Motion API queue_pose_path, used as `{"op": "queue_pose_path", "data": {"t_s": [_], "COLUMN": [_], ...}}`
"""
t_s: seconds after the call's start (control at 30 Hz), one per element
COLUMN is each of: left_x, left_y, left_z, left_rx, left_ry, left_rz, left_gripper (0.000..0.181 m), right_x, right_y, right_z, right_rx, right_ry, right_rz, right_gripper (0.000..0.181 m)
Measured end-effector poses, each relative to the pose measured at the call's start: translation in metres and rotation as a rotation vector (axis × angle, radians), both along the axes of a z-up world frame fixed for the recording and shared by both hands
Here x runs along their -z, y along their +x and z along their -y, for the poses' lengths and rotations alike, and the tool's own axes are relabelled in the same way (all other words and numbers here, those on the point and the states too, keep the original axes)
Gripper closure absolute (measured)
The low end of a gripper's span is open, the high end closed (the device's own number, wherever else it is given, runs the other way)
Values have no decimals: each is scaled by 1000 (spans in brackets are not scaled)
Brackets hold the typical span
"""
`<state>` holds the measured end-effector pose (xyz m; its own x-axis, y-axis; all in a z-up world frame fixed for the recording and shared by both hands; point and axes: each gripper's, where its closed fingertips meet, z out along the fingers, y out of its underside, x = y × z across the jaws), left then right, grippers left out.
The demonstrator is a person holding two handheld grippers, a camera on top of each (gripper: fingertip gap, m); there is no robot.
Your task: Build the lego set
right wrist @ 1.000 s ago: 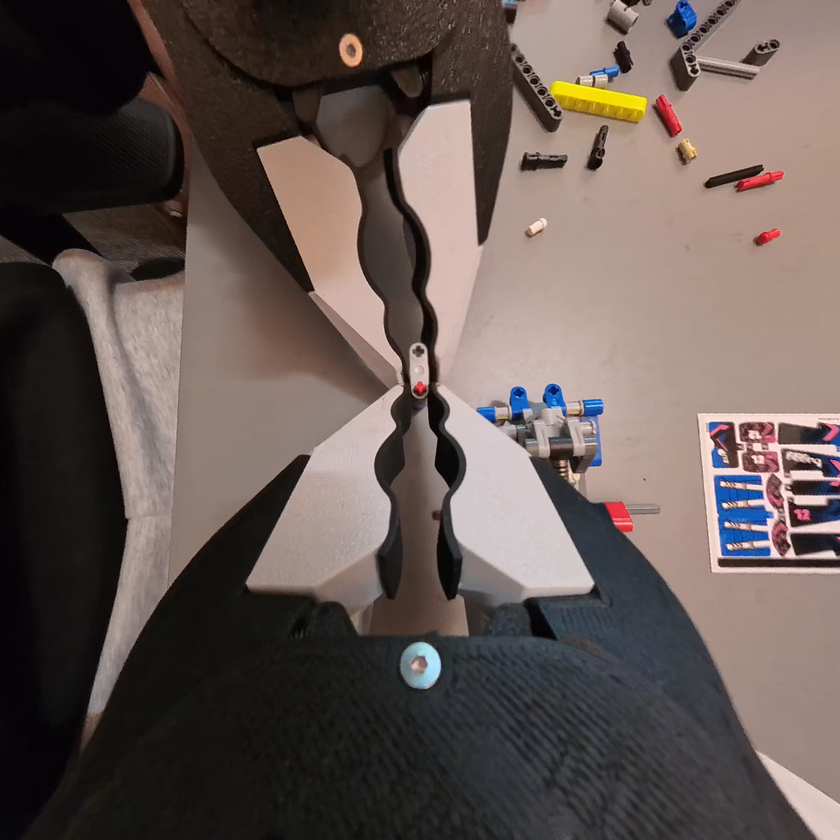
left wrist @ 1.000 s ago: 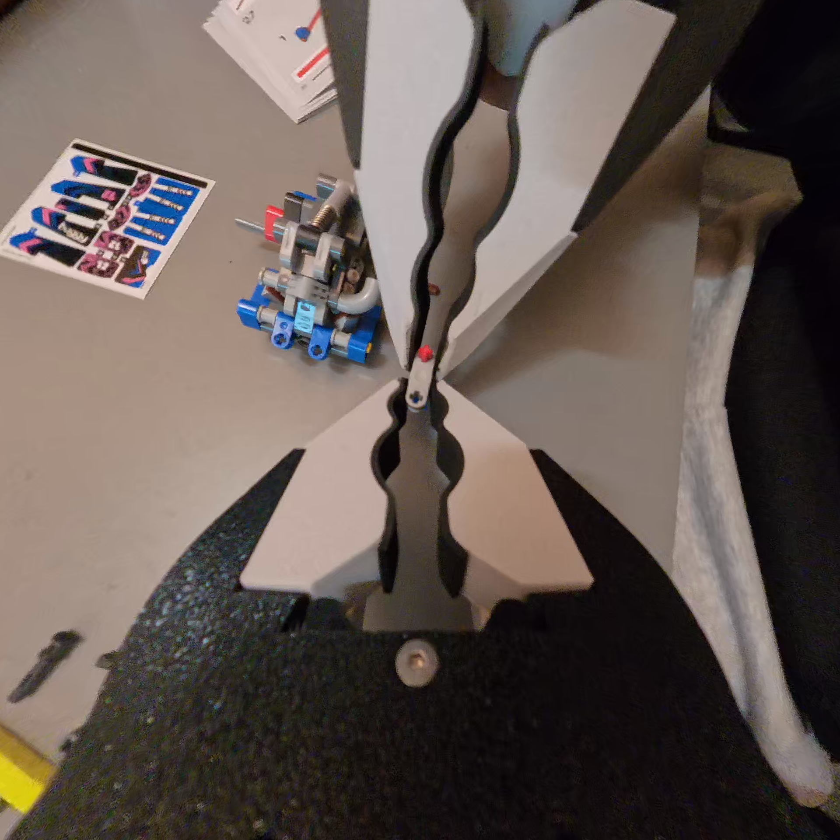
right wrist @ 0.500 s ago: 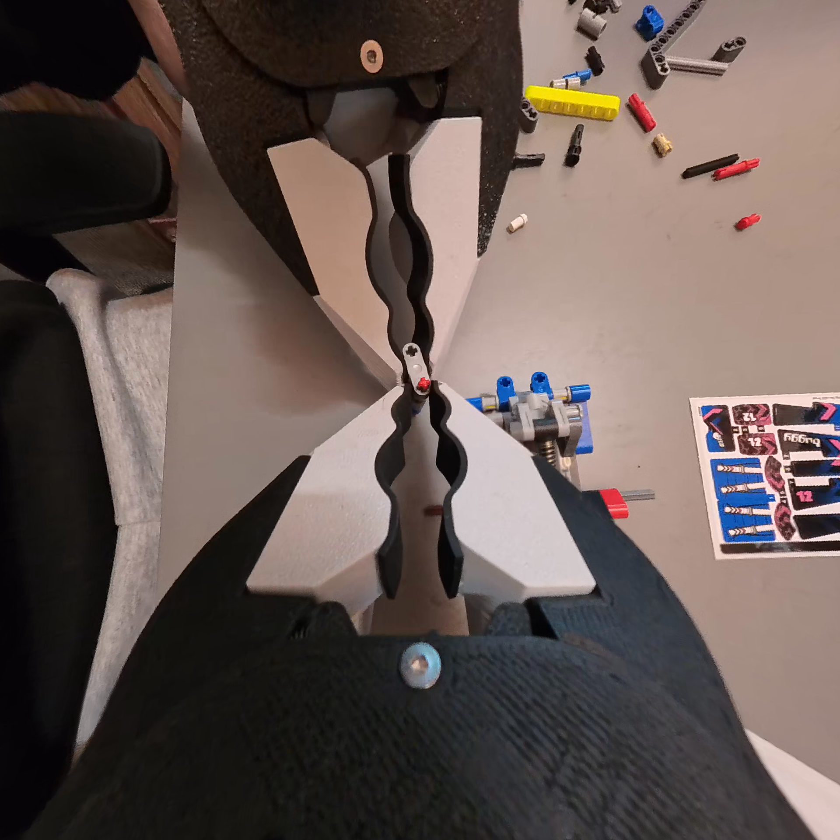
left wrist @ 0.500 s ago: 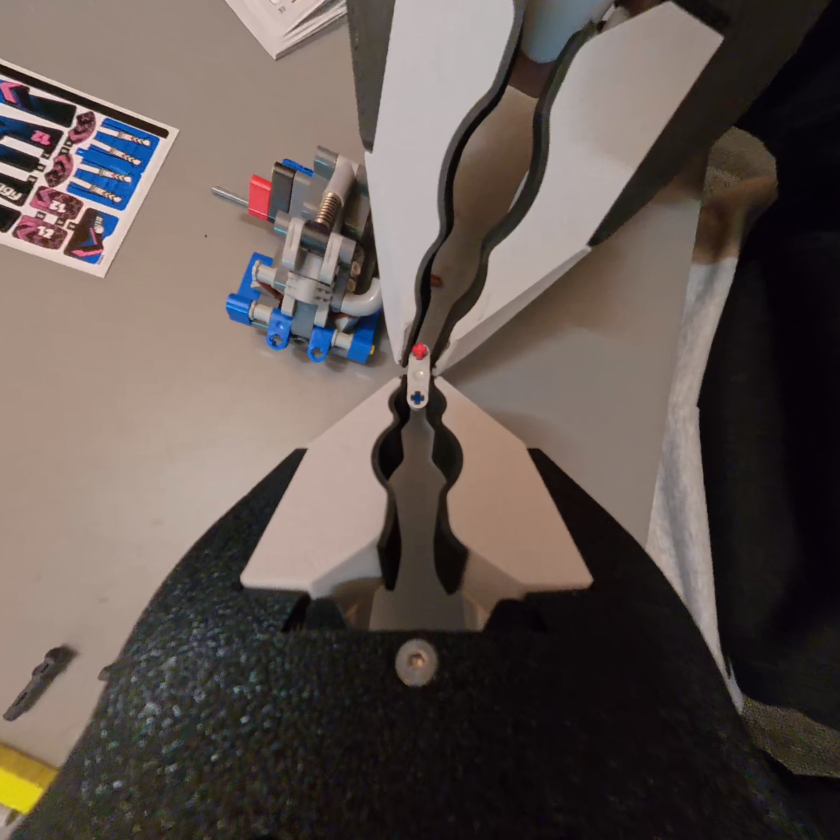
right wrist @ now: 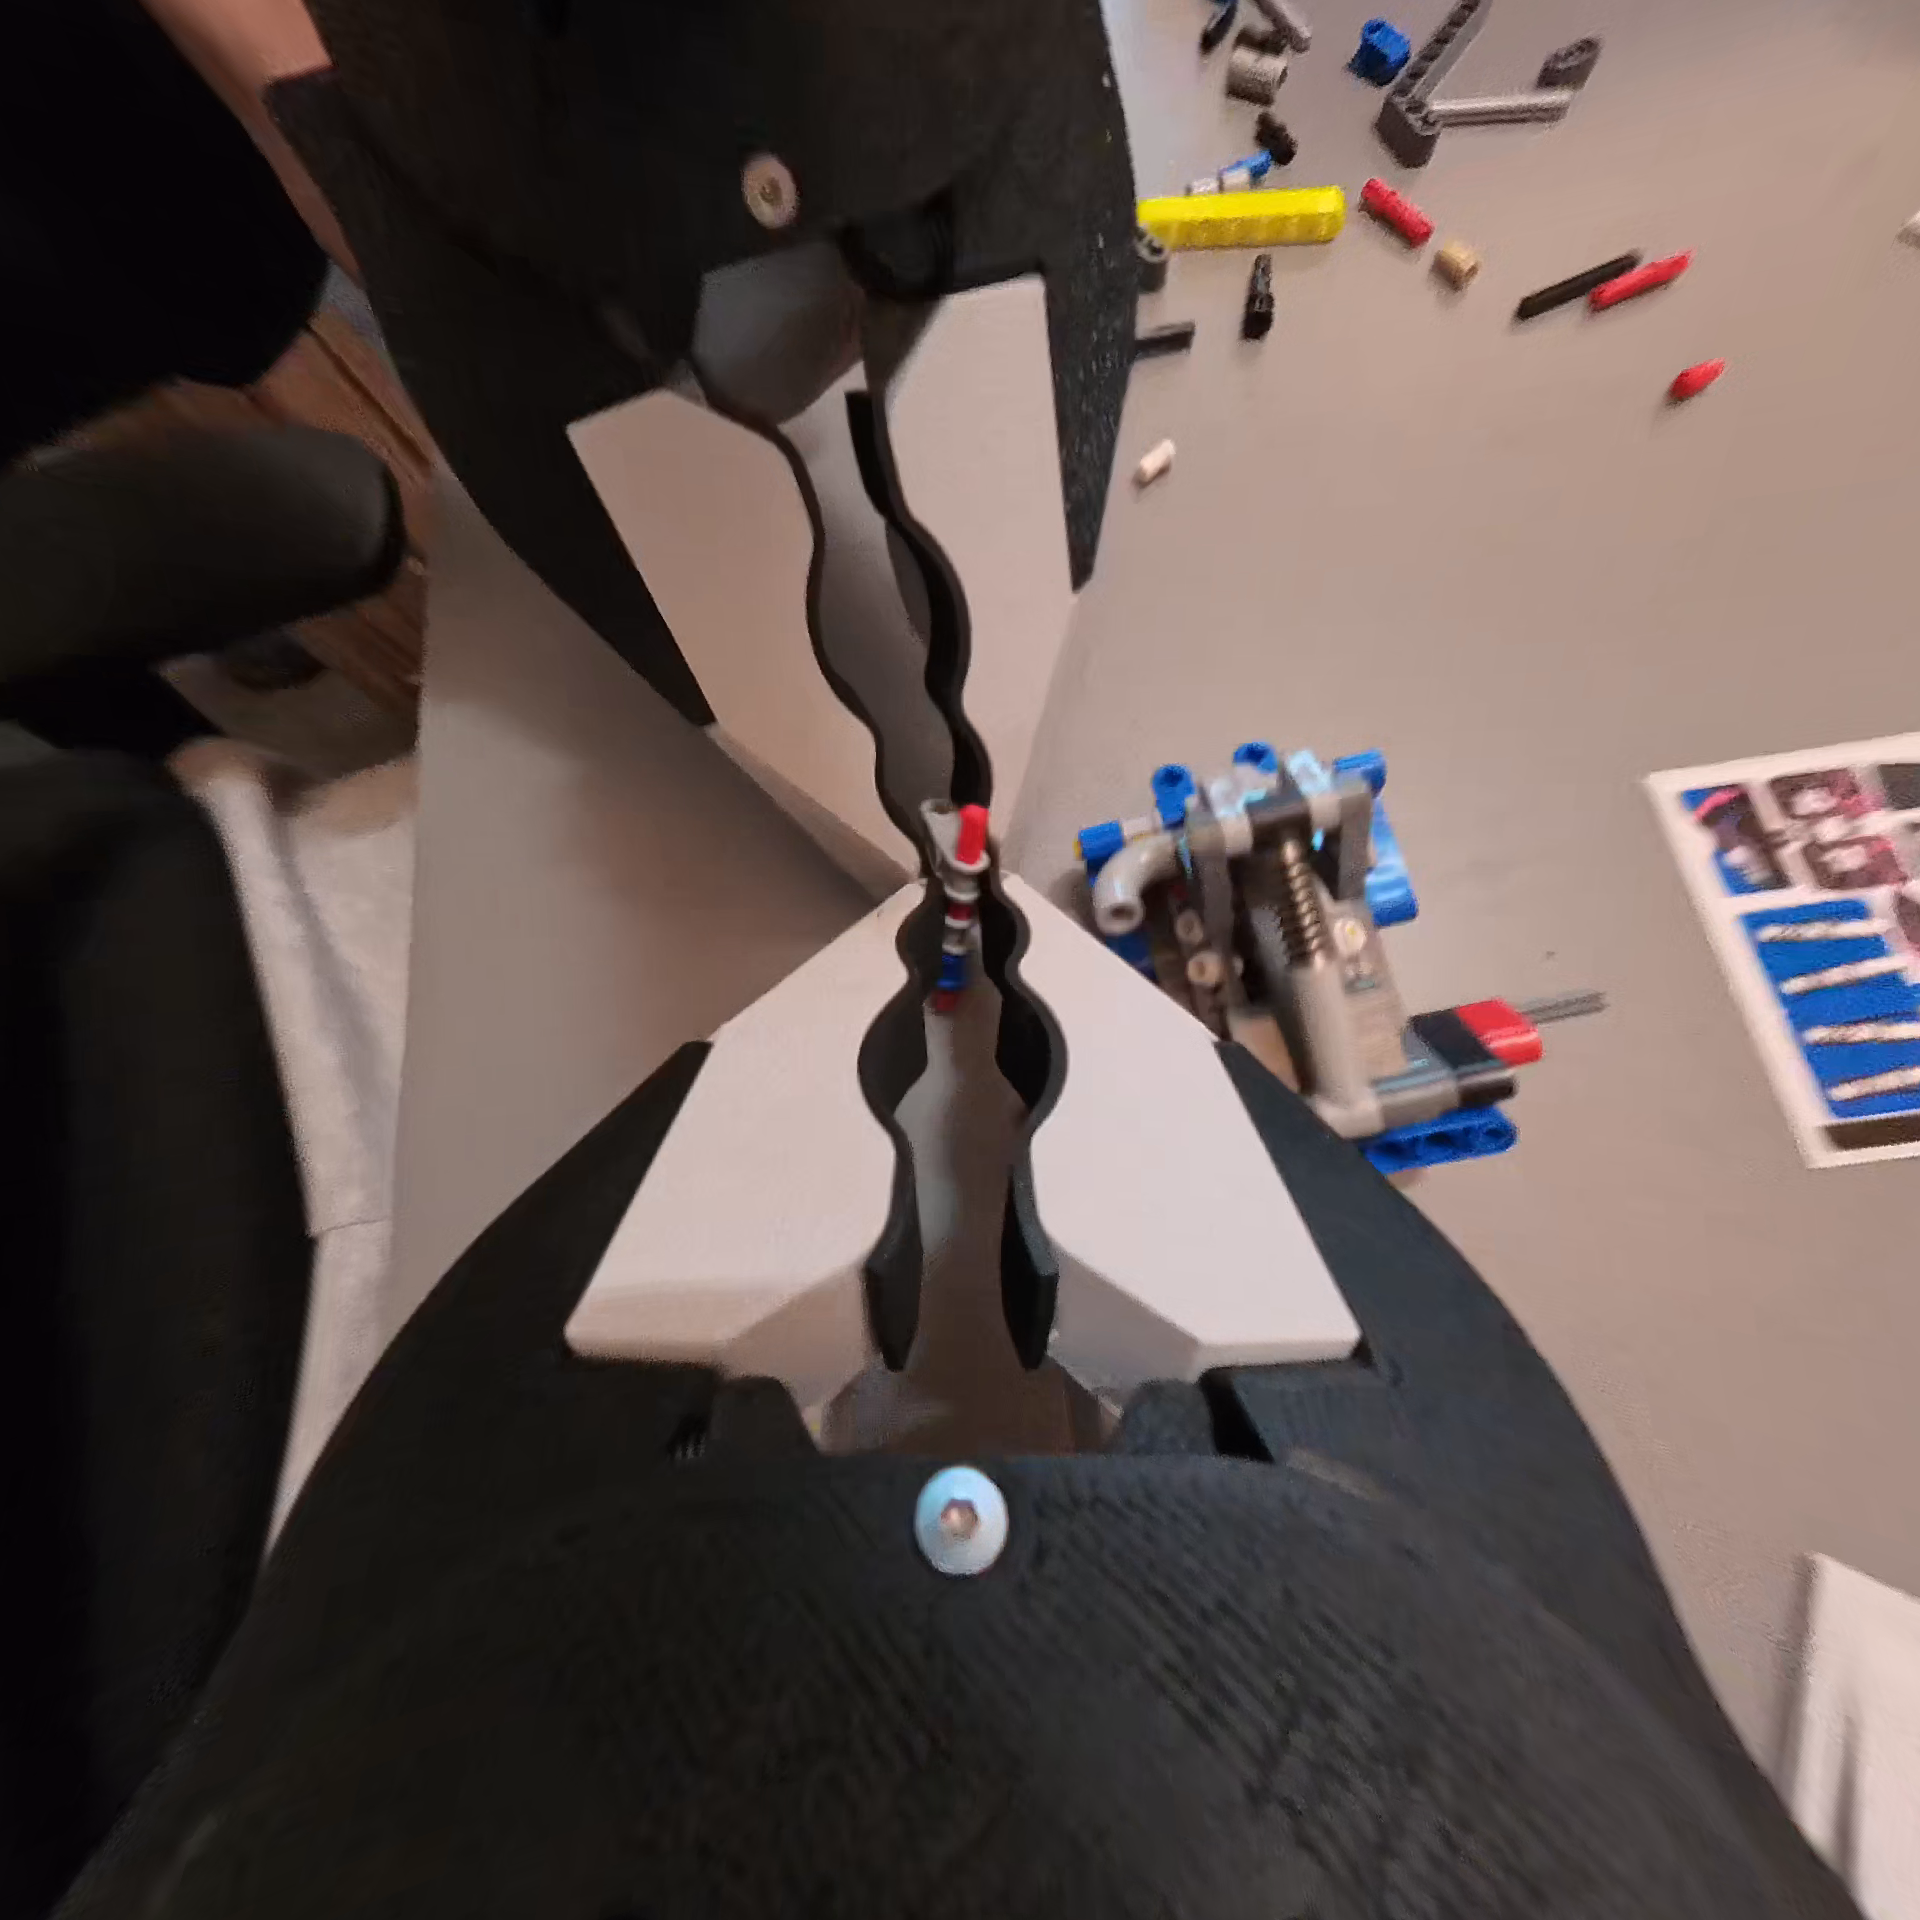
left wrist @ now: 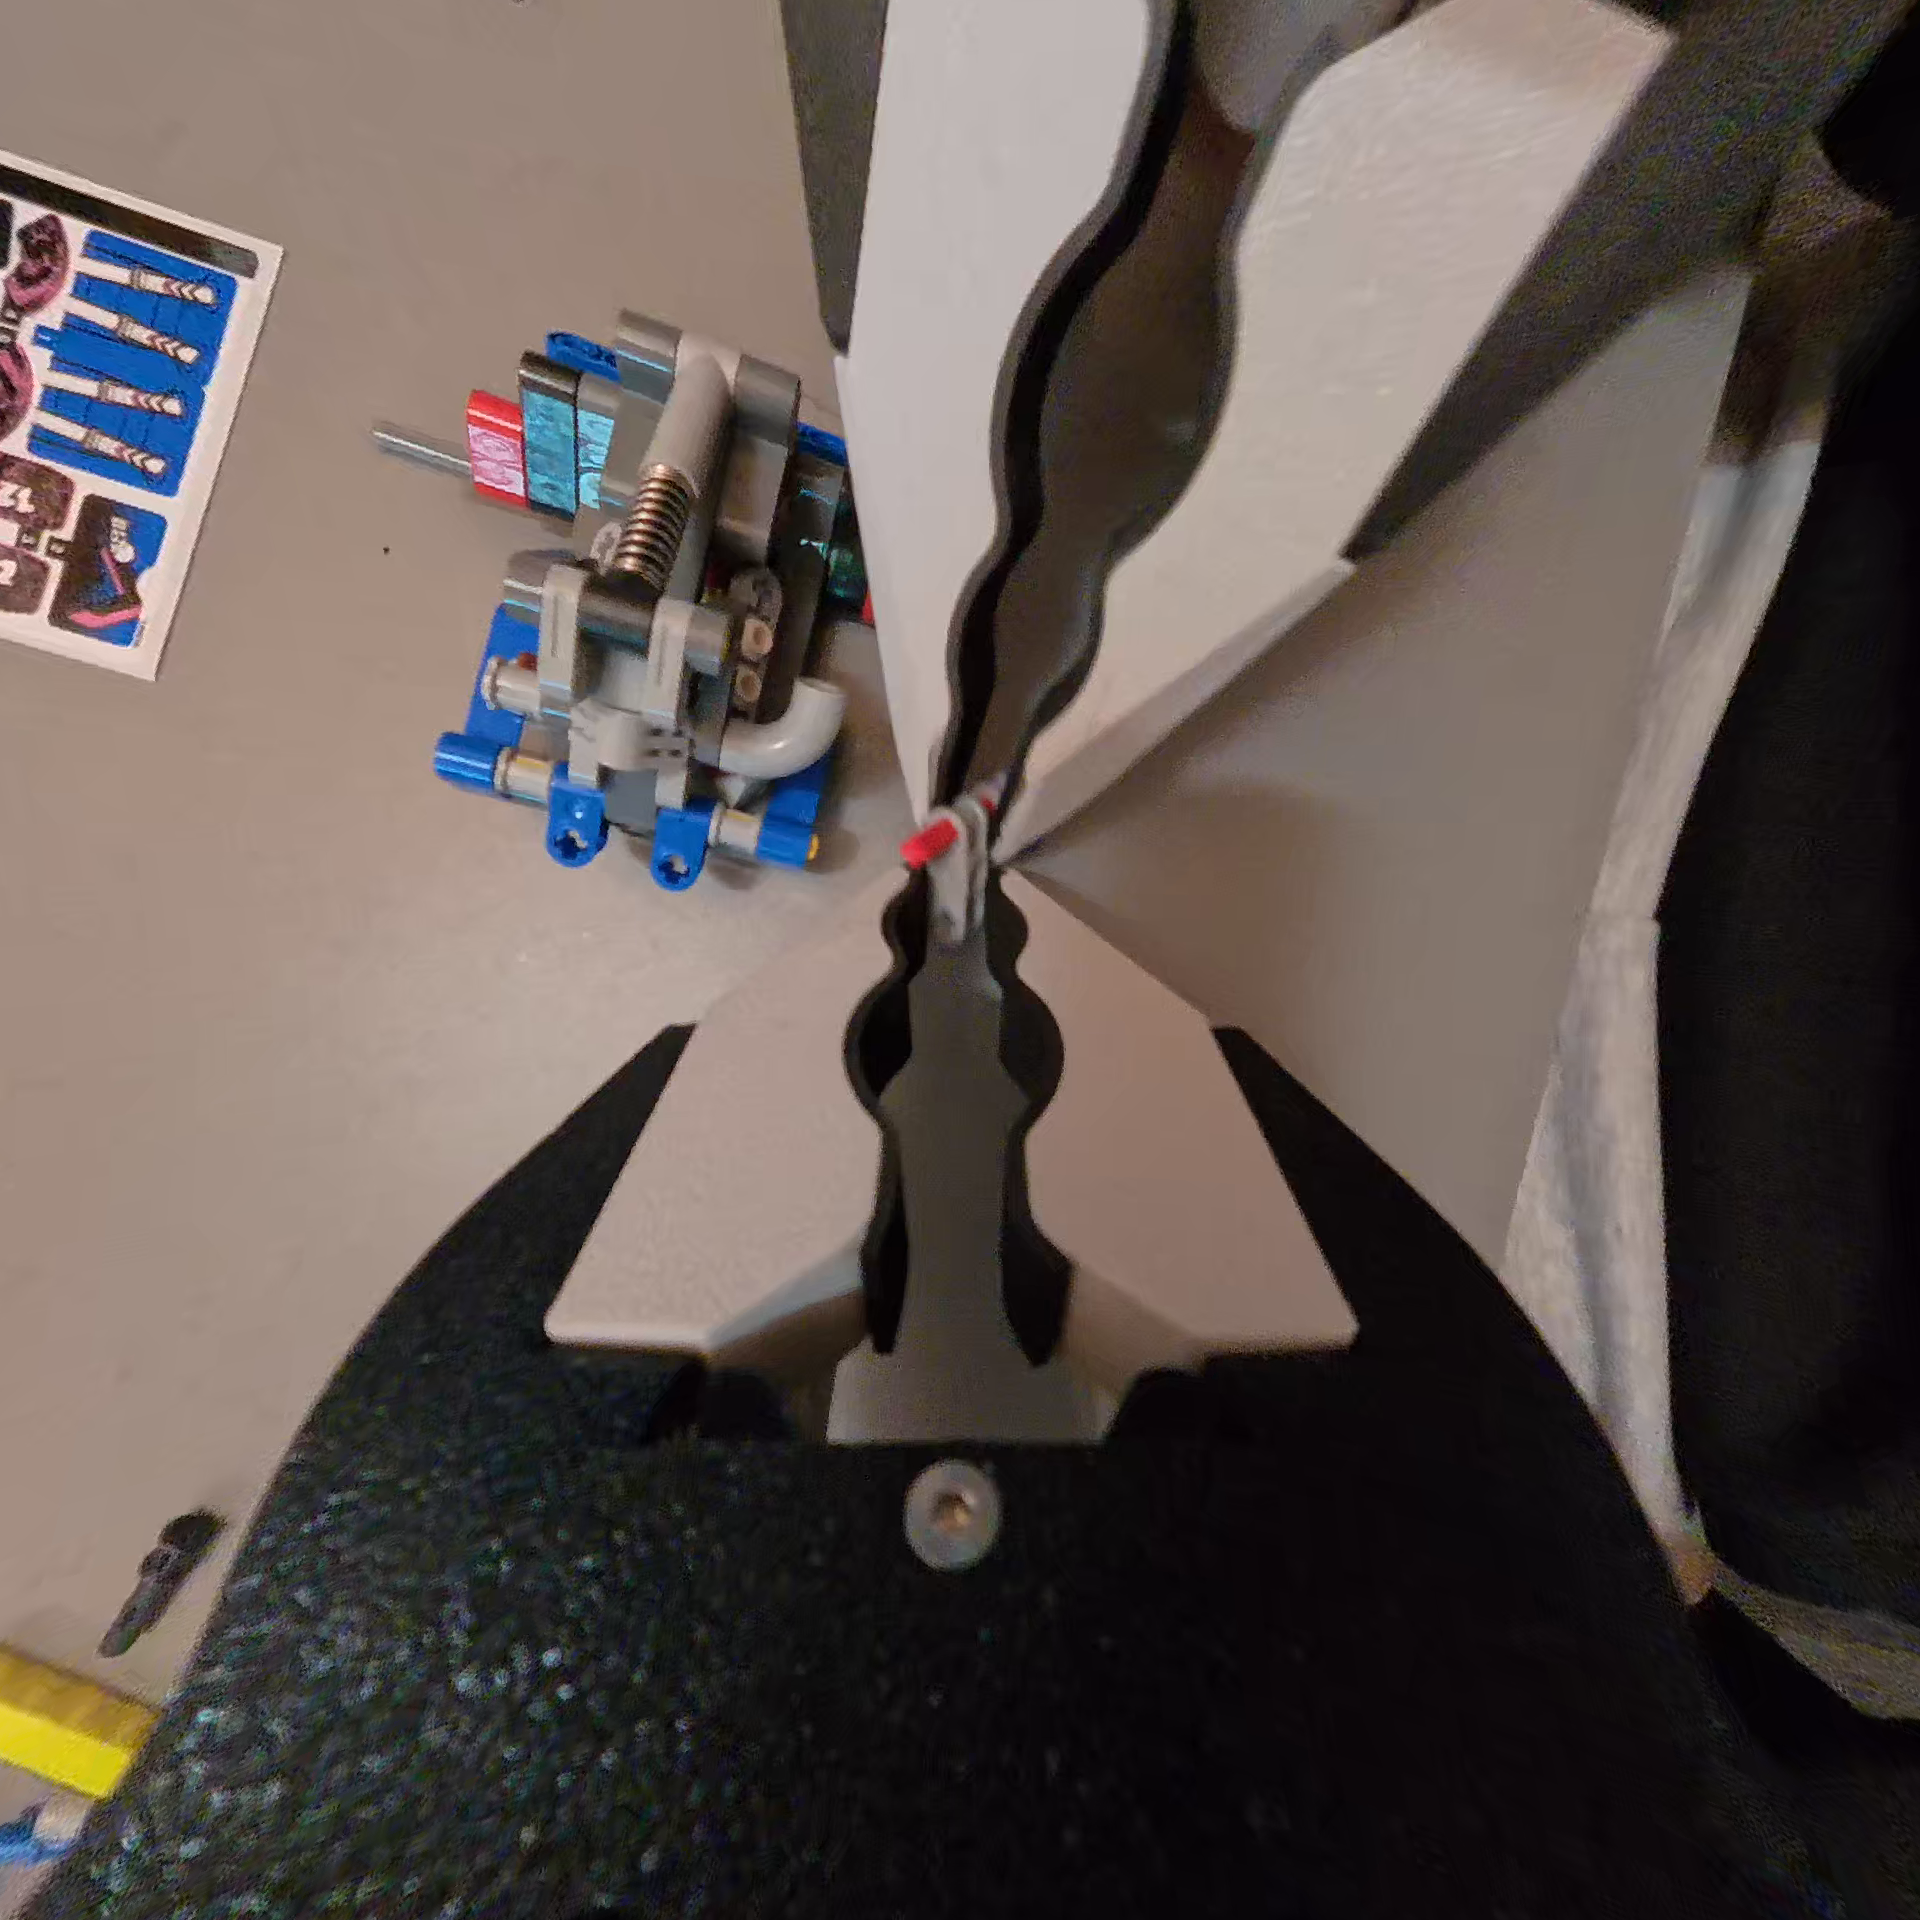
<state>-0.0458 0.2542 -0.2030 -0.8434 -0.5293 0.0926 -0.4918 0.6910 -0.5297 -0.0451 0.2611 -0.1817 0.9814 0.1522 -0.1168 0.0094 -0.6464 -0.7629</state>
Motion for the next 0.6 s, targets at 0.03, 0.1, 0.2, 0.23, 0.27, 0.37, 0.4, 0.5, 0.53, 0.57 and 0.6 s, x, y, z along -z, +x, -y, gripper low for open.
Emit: {"op": "queue_pose_path", "data": {"t_s": [0.03,0.1,0.2,0.23,0.27,0.37,0.4,0.5,0.53,0.57,0.6], "left_x": [0,-6,-26,-32,-36,-33,-35,-44,-46,-46,-45], "left_y": [0,-2,5,7,8,4,4,-7,-7,-8,-10], "left_z": [-2,-3,-2,-1,0,1,4,14,15,16,18], "left_rx": [8,22,12,10,7,0,-1,38,43,57,70], "left_ry": [15,20,-9,-17,-18,8,-10,-97,-104,-104,-100], "left_rz": [8,11,52,63,62,16,23,21,32,38,34], "left_gripper": [173,173,171,171,170,166,166,166,165,165,165], "right_x": [7,6,5,4,3,-8,-11,-14,-16,-19,-23], "right_y": [2,3,9,8,6,-1,-2,-10,-10,-10,-12], "right_z": [5,5,10,12,13,12,13,21,23,23,24], "right_rx": [11,42,103,93,82,57,54,-1,4,6,-8], "right_ry": [-21,30,62,66,75,142,163,189,200,225,250], "right_rz": [-15,-43,-26,-30,-23,-24,-12,43,43,46,42], "right_gripper": [174,175,175,175,175,175,176,176,176,176,176]}}
